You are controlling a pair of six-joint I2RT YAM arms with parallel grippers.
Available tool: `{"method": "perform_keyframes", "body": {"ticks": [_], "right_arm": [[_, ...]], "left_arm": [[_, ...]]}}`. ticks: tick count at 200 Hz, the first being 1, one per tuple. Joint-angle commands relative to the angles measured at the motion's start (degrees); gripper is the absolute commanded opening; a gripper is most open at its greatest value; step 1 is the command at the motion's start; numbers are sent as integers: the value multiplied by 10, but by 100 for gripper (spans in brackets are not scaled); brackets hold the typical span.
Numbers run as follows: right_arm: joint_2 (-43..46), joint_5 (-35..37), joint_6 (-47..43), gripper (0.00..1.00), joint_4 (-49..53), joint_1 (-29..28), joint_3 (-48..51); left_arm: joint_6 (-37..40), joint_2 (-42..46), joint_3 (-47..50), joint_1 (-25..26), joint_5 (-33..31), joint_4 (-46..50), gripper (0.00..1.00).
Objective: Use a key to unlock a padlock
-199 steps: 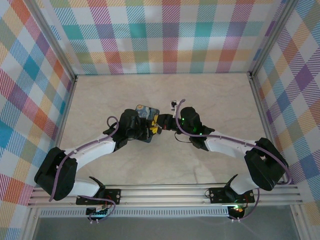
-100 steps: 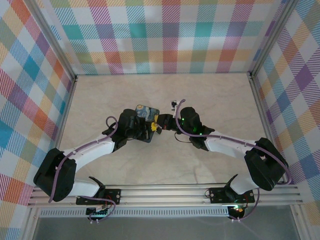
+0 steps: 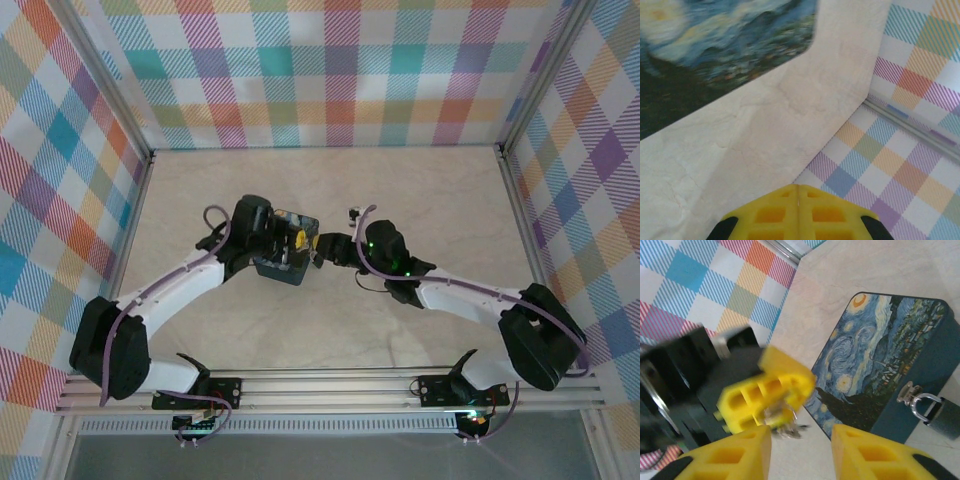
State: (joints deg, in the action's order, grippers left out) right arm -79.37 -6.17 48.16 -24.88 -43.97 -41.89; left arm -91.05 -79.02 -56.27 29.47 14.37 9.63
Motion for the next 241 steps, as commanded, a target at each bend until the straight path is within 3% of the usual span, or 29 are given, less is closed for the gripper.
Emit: {"method": "perform_keyframes", "body": {"ticks": [1, 37, 81, 105, 186, 241], "right_arm": [[34, 24, -25, 41, 51, -1, 11], [65, -13, -60, 42, 143, 11, -16], [71, -162, -66, 36, 136, 50, -29], [40, -211, -52, 31, 120, 53, -54], [0, -198, -43, 32, 100, 56, -85], [9, -184, -52, 38, 119, 76, -82]], "left_arm": [[182, -24, -61, -2, -19, 91, 0], [349, -36, -98, 10, -26, 90, 0], [426, -35, -71, 21, 19, 1, 0], [440, -33, -60, 30, 27, -33, 0], [436, -16, -44, 32, 45, -59, 0], [439, -5, -44, 32, 55, -50, 0]]}}
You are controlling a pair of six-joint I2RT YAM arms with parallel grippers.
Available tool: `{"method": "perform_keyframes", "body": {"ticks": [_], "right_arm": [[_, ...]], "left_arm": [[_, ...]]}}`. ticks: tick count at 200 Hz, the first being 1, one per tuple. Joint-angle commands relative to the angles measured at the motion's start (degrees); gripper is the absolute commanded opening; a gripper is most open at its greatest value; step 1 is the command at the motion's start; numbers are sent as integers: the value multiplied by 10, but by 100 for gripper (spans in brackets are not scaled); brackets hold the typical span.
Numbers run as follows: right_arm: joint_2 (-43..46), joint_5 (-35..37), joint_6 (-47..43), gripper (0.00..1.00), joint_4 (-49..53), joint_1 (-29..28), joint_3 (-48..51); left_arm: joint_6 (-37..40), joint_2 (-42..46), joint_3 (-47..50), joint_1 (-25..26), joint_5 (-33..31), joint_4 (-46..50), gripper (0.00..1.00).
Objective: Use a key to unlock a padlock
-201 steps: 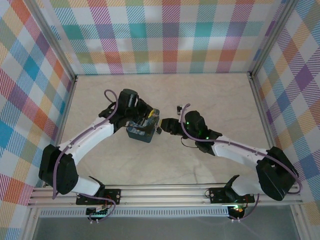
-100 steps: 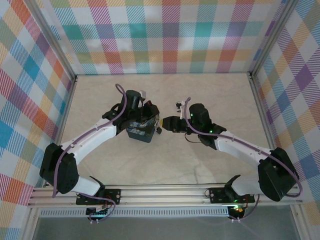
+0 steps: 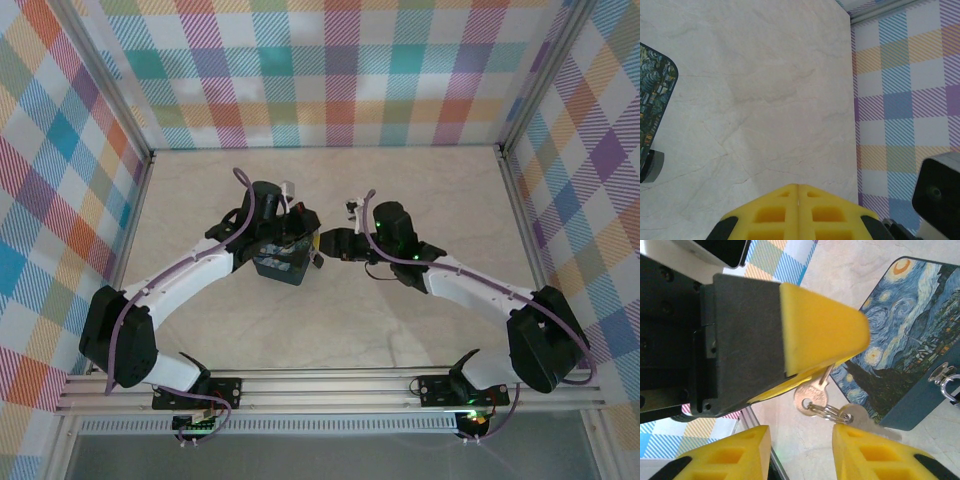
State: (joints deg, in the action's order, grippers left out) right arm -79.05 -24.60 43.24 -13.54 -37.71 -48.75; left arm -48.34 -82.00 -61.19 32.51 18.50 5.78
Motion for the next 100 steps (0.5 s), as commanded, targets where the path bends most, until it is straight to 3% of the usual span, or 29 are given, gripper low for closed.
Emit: {"method": "perform_keyframes", "body": {"ticks": [1, 100], "right_arm": [[6, 0, -3, 38, 5, 14, -13], [-31, -87, 18, 40, -109, 24, -5]], "left_arm": [[12, 25, 5, 2, 14, -11, 0], [-11, 21, 8, 2, 32, -33, 0]]}}
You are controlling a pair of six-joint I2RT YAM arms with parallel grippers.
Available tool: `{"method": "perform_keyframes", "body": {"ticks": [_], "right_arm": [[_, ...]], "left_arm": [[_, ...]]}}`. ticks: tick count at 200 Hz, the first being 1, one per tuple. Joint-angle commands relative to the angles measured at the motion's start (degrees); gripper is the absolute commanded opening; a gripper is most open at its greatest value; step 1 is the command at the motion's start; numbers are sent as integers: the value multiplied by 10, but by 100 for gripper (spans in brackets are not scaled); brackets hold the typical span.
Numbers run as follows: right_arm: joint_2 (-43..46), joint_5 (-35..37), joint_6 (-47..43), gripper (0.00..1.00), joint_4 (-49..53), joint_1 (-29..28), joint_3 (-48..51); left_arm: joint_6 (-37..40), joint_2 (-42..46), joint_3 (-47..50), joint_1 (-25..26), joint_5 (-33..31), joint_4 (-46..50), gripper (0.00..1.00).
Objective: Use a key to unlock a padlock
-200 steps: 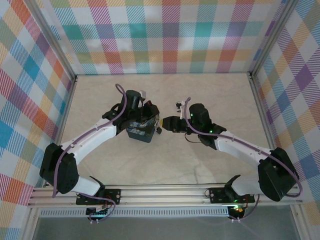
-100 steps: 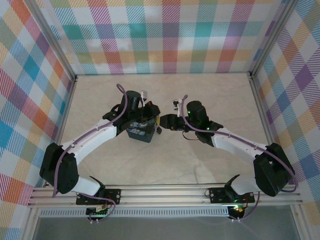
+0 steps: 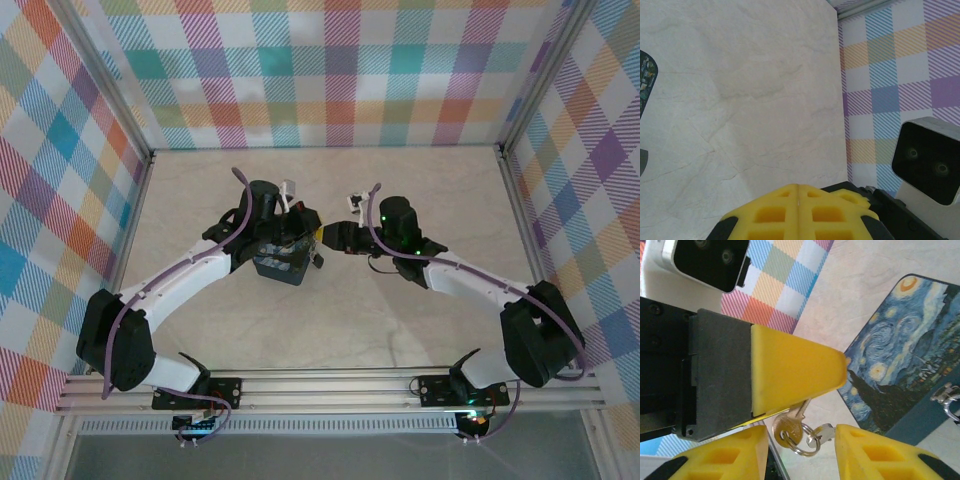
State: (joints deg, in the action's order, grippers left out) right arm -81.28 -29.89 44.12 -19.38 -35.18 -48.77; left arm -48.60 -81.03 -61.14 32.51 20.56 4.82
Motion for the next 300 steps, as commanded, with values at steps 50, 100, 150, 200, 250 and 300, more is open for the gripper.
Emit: {"method": "perform_keyframes", "body": {"ticks": [50, 100, 150, 200, 250, 300], "right_arm": [[-21, -28, 21, 32, -68, -1, -2], [-7, 2, 27, 12, -72, 0, 22], [22, 14, -18, 0, -37, 3, 58], [44, -21, -133, 0, 54, 6, 65], [71, -84, -276, 0, 195, 9, 42], [61, -125, -312, 0, 237, 15, 21]], "left_arm": [[-33, 7, 16, 2, 28, -55, 0], [-32, 14, 19, 2, 21, -51, 0], [-33, 27, 24, -1, -1, -33, 23], [-8, 38, 11, -9, -11, 37, 42], [64, 30, 10, -9, 117, 51, 36], [106, 29, 34, -1, 198, 24, 32]]}}
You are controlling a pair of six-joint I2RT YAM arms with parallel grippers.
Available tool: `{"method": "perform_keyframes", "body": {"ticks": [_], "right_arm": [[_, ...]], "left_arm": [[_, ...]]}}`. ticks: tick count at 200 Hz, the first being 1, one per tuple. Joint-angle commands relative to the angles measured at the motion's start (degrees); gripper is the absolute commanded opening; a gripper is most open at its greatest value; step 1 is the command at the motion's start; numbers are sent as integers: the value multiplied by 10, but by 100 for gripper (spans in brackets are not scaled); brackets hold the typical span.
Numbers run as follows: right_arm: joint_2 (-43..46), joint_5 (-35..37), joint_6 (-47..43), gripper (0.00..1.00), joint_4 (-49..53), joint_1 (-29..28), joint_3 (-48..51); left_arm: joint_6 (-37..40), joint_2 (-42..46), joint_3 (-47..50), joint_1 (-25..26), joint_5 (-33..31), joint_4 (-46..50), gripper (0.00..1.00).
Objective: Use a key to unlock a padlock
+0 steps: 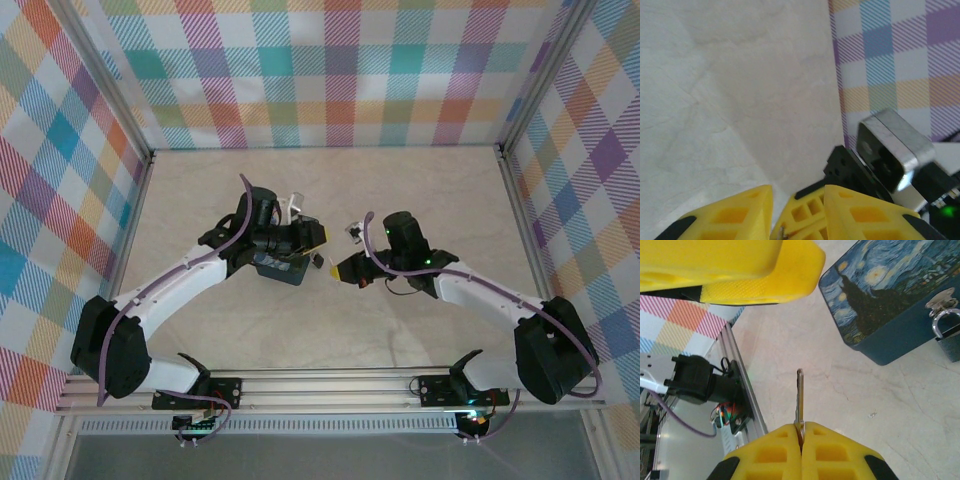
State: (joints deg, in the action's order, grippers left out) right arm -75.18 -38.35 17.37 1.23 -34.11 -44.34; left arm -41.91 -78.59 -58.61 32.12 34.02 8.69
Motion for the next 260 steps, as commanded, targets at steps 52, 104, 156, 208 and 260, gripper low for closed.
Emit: {"method": "perform_keyframes", "body": {"ticks": [52, 104, 156, 208, 260], "right_arm": [[-4, -58, -46, 0, 29, 4, -24], [-15, -64, -45, 0, 34, 5, -42], [-26, -69, -36, 0, 26, 10, -57], [-25, -76, -33, 0, 20, 14, -60], [-24, -85, -39, 0, 29, 17, -66]], "left_arm": [[106, 4, 9, 7, 62, 39, 27], [122, 10, 16, 15, 81, 36, 24], [128, 12, 26, 20, 88, 25, 19], [136, 6, 30, 20, 79, 30, 21], [140, -1, 20, 20, 80, 39, 25]]}}
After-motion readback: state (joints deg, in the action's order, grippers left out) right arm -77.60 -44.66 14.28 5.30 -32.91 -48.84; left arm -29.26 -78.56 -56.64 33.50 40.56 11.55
